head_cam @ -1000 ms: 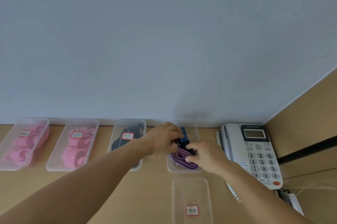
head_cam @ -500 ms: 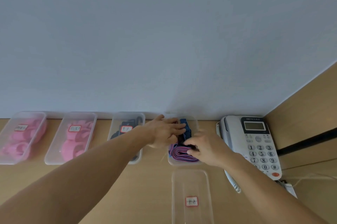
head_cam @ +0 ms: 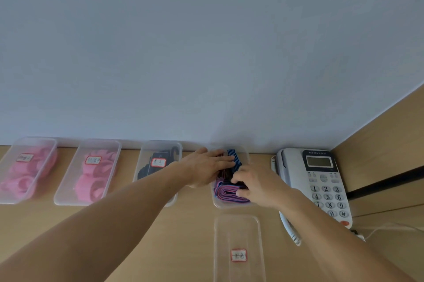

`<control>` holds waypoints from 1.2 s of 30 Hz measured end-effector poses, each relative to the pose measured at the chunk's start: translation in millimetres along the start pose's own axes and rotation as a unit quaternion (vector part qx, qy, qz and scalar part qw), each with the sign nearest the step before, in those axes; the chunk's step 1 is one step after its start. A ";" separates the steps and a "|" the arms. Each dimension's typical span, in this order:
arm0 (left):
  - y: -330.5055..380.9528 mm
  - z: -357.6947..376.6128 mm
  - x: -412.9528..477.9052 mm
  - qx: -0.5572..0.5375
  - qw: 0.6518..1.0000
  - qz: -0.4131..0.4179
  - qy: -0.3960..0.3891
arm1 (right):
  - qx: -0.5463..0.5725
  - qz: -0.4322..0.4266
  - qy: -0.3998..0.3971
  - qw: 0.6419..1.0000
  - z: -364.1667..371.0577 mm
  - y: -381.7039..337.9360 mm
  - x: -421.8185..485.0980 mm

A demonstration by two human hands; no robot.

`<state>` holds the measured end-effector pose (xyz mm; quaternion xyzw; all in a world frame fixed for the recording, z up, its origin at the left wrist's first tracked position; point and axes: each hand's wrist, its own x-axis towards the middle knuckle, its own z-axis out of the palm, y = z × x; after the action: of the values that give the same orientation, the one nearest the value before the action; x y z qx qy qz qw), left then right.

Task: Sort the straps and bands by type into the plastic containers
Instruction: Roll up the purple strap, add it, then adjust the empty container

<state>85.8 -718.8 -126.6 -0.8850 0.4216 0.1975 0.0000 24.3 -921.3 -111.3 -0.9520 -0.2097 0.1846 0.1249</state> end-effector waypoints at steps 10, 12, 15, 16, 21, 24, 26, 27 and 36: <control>7.9 -3.7 -3.8 -0.042 0.999 -0.019 -0.011 | 0.129 0.043 0.025 0.990 8.8 4.5 -3.7; 7.7 -2.7 -1.6 -0.063 0.998 -0.023 -0.008 | 0.130 0.061 0.043 0.989 12.1 2.7 -1.6; 5.5 1.2 -0.1 -0.101 0.994 -0.034 -0.012 | 0.084 0.063 0.059 0.993 10.6 0.3 -0.8; 5.1 1.8 -0.6 -0.105 0.994 -0.032 -0.014 | 0.073 0.064 0.058 0.994 9.0 -0.1 -0.6; 3.5 -3.1 -1.6 -0.112 0.993 -0.021 -0.035 | 0.124 0.078 0.064 0.987 7.1 5.0 -1.7; 1.8 -2.0 2.8 -0.120 0.992 -0.022 -0.028 | 0.147 0.119 0.108 0.976 9.3 6.2 -1.2; 1.2 -0.2 4.8 -0.119 0.992 -0.023 -0.022 | 0.155 0.148 0.117 0.970 10.9 5.2 1.2; 1.1 0.4 4.6 -0.119 0.992 -0.023 -0.019 | 0.161 0.158 0.113 0.968 10.7 4.3 2.5; 6.0 -0.1 -2.3 -0.139 0.990 -0.036 -0.007 | 0.076 0.063 0.104 0.990 19.9 12.5 -6.0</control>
<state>80.1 -721.0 -124.6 -0.8893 0.3582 0.2608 -0.1130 15.6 -931.8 -131.3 -0.9652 -0.1210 0.1071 0.2058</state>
